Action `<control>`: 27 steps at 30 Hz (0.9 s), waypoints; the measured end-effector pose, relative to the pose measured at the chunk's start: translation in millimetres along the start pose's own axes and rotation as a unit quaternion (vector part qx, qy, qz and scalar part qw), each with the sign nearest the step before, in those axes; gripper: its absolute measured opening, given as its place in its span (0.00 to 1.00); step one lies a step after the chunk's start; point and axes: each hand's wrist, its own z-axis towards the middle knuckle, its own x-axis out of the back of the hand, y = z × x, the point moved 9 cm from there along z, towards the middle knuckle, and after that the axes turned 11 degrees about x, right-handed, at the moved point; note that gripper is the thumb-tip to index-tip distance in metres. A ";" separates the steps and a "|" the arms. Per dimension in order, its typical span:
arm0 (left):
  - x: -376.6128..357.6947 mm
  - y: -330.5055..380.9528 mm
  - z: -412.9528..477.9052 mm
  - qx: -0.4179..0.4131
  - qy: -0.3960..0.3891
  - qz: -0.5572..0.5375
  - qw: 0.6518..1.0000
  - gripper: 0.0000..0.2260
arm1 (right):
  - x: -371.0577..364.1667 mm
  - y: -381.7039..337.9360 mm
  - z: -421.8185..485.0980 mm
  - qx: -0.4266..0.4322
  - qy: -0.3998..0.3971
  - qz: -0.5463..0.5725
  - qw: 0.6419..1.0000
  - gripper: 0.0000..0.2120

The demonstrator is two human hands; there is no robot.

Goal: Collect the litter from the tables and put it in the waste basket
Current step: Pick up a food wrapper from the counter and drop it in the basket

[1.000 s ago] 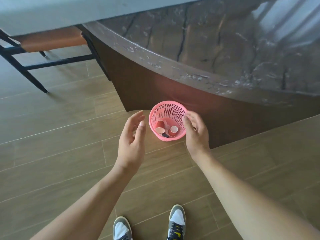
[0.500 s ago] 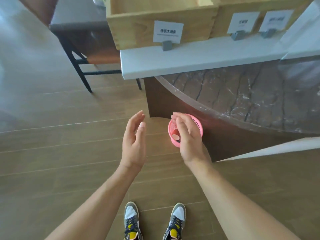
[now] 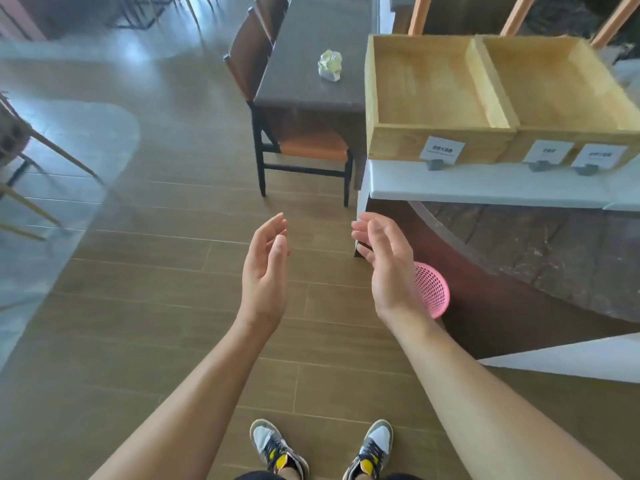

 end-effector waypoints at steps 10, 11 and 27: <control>140.4 115.9 7.9 -0.065 0.021 -0.040 0.997 0.16 | -127.3 -104.5 17.9 0.070 -0.004 0.057 0.996 0.12; 150.7 125.7 9.4 -0.072 0.021 -0.043 0.996 0.16 | -135.6 -112.9 20.4 0.075 -0.001 0.058 0.995 0.13; 199.4 194.4 109.4 -0.124 0.037 -0.082 0.988 0.14 | -221.0 -143.1 118.8 0.117 0.014 0.101 0.988 0.12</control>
